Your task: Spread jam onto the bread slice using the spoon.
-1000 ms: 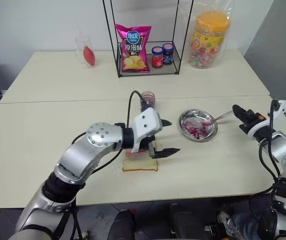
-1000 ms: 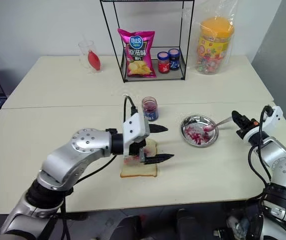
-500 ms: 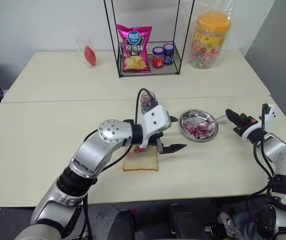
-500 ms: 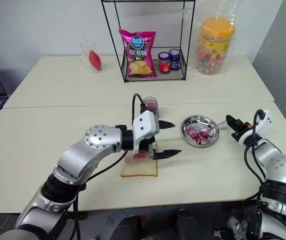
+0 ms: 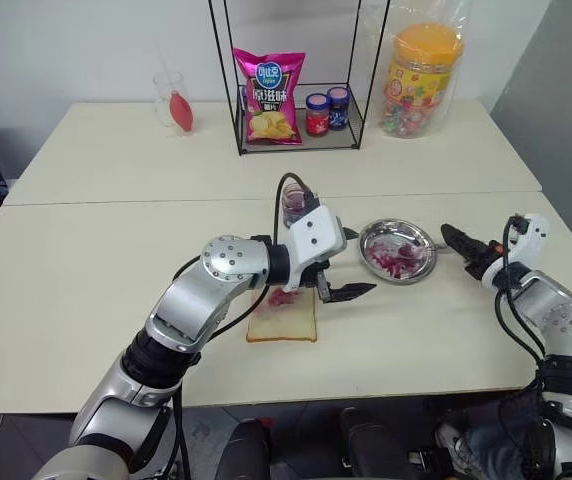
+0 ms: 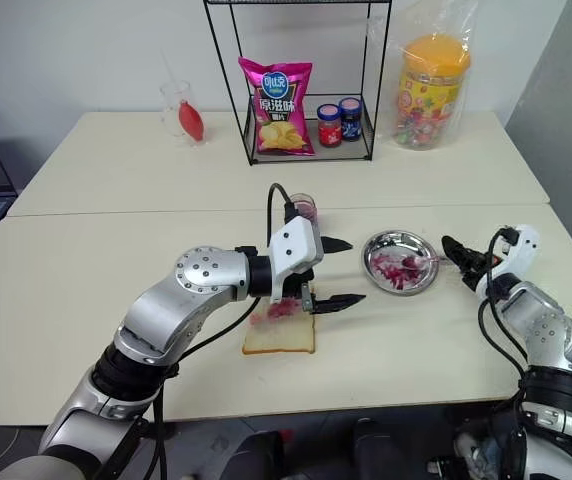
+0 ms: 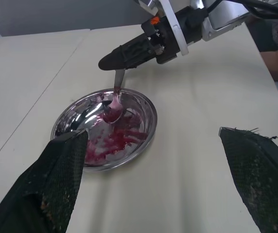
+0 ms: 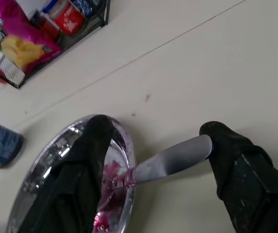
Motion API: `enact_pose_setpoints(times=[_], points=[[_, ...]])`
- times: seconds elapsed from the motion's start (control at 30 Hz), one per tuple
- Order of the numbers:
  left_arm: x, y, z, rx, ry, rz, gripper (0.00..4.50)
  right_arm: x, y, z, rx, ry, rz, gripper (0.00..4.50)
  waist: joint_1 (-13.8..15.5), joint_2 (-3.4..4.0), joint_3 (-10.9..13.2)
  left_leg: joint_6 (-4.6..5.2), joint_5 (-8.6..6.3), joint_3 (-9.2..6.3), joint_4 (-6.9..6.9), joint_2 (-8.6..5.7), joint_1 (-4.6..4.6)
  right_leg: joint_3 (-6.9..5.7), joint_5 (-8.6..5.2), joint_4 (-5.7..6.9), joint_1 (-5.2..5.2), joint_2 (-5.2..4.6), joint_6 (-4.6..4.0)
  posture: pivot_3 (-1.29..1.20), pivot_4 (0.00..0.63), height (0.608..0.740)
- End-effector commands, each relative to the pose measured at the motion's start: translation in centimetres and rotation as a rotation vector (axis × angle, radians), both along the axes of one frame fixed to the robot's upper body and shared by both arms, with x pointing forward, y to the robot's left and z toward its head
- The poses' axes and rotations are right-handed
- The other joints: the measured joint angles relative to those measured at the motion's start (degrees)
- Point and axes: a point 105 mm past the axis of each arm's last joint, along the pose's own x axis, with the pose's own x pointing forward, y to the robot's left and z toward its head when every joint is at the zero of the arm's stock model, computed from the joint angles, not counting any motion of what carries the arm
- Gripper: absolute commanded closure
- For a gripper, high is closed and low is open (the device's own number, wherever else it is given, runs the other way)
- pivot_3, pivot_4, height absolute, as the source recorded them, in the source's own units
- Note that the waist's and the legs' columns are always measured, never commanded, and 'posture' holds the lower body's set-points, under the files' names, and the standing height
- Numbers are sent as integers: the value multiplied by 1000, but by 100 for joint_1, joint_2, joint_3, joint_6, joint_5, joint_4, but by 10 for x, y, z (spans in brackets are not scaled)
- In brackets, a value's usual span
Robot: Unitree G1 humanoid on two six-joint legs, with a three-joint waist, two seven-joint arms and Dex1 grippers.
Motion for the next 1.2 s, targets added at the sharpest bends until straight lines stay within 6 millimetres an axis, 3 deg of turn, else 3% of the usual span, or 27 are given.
enact_pose_setpoints(times=[0.03,0.2,0.43,0.53,0.7,0.87,1.07,1.2], points=[[-1,-2,15,-34,-59,-5,0,-1,1,22,-117,-115,21,730,1,0,0,0,0,0,0,0,0,-1,0,0,0,0,0,0,150,740],[-1,-2,14,-41,-59,3,0,-2,6,28,-195,-168,49,730,5,0,0,0,0,0,0,0,0,-1,0,0,0,0,0,0,150,740],[2,1,17,-54,-70,18,0,-1,-3,35,-276,-224,-12,730,6,0,0,-1,0,-1,2,0,1,-1,0,4,1,0,0,0,150,740],[4,11,26,-85,-89,45,0,-3,-4,52,-286,-302,-37,730,4,0,0,-1,0,-1,3,0,2,-1,1,5,1,0,0,0,150,740],[7,70,29,-35,-66,192,0,-26,26,81,-384,-422,155,730,-36,5,2,0,0,-2,-4,4,5,0,-1,8,-2,1,-1,0,150,740],[-7,145,13,111,-34,386,0,-64,67,85,-468,-432,448,730,-48,4,2,0,0,-7,-5,6,5,-5,-5,5,0,1,-5,0,150,740],[-38,189,3,128,40,476,0,-104,90,61,-587,-320,760,730,69,-3,3,-1,0,-9,4,-3,5,-12,-15,1,8,-12,-23,0,150,740],[-53,198,-7,182,58,489,0,-110,84,58,-604,-280,795,730,73,-13,5,-1,-1,-6,9,-6,11,-12,-27,-4,18,-21,-42,0,150,740]])
